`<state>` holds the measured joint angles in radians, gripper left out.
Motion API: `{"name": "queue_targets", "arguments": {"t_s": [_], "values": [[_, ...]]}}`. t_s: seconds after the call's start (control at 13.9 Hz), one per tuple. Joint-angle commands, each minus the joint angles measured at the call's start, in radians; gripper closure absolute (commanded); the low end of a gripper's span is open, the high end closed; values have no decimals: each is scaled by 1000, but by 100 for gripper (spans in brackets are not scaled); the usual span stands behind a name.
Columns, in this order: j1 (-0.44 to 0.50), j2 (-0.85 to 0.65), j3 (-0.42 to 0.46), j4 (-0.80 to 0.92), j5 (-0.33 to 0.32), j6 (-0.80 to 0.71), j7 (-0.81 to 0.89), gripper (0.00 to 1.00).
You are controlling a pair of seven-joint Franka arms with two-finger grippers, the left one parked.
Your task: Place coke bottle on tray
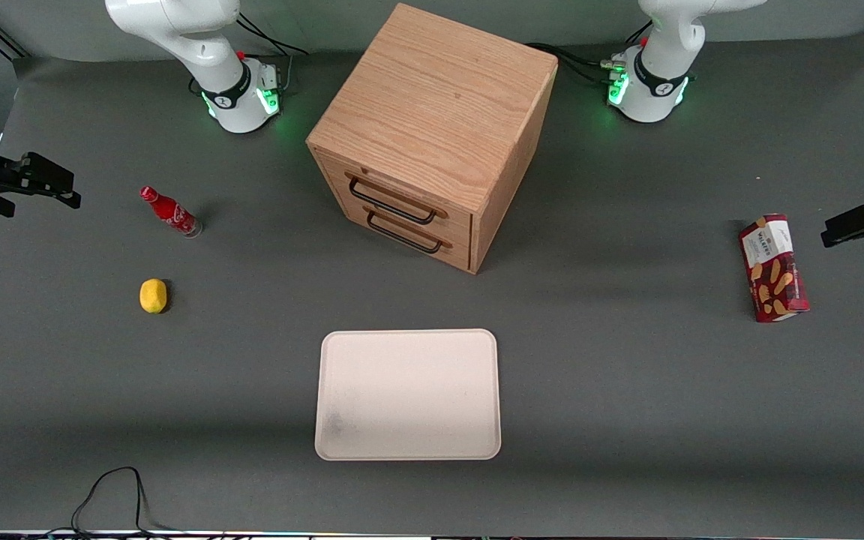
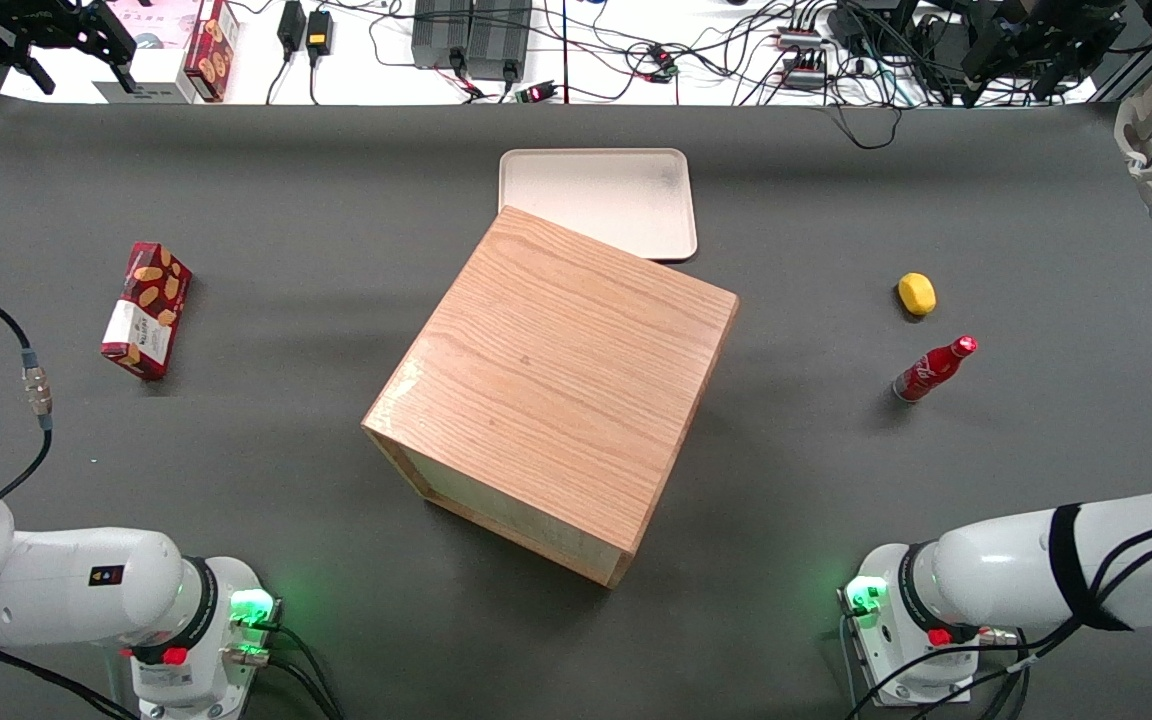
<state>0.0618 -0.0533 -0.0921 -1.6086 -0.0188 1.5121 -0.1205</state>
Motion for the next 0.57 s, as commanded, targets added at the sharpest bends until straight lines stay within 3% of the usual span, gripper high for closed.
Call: {"name": "queue_targets", "arguments": {"t_s": [0.0, 0.29, 0.5], "values": [[-10, -58, -38, -46, 8, -20, -23, 0], [7, -261, -118, -287, -41, 31, -47, 0], [15, -390, -129, -425, -73, 48, -45, 0]]}}
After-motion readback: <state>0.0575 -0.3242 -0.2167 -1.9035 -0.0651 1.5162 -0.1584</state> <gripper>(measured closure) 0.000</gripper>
